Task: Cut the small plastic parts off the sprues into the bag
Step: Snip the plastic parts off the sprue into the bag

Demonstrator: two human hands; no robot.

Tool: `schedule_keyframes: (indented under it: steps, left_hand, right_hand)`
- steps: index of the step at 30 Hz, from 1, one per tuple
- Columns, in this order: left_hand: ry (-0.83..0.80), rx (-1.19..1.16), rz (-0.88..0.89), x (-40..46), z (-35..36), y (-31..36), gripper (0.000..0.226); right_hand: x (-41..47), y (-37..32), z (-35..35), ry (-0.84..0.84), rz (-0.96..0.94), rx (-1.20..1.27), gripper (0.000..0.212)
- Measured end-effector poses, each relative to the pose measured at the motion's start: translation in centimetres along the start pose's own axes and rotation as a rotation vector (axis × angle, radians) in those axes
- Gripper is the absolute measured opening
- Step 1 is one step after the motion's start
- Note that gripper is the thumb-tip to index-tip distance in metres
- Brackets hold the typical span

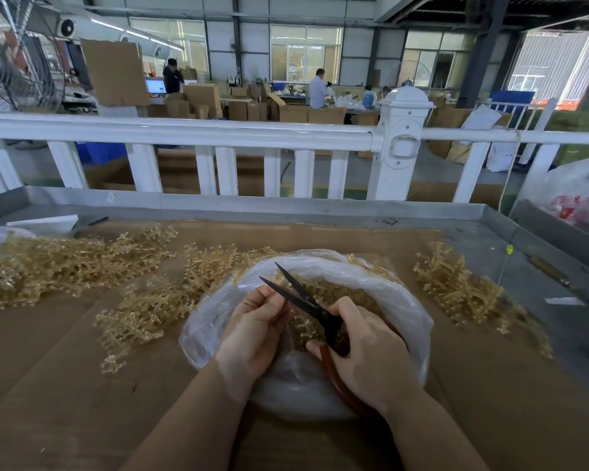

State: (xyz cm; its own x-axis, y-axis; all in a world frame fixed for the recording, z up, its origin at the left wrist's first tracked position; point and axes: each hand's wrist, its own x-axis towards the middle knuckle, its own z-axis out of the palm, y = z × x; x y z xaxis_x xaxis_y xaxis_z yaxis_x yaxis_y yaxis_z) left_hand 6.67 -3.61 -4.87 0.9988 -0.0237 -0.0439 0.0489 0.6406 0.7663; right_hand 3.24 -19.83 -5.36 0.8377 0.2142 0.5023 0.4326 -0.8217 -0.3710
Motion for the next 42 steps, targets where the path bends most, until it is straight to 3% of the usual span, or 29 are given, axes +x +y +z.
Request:
schedule_keyframes:
  steps: [15,28,42]
  left_hand:
    - [-0.045,0.0,0.023,-0.31,0.31,0.07,0.022]
    - [0.086,-0.063,0.031,0.06,0.1,-0.08,0.022]
    - [0.042,-0.058,0.023,0.01,0.14,-0.07,0.023]
  right_hand:
    - [-0.05,-0.03,-0.2,-0.005,0.006,0.005,0.043]
    - [-0.15,-0.39,-0.19,0.045,0.012,0.006,0.041]
    - [-0.06,-0.33,-0.13,0.006,0.011,-0.022,0.038]
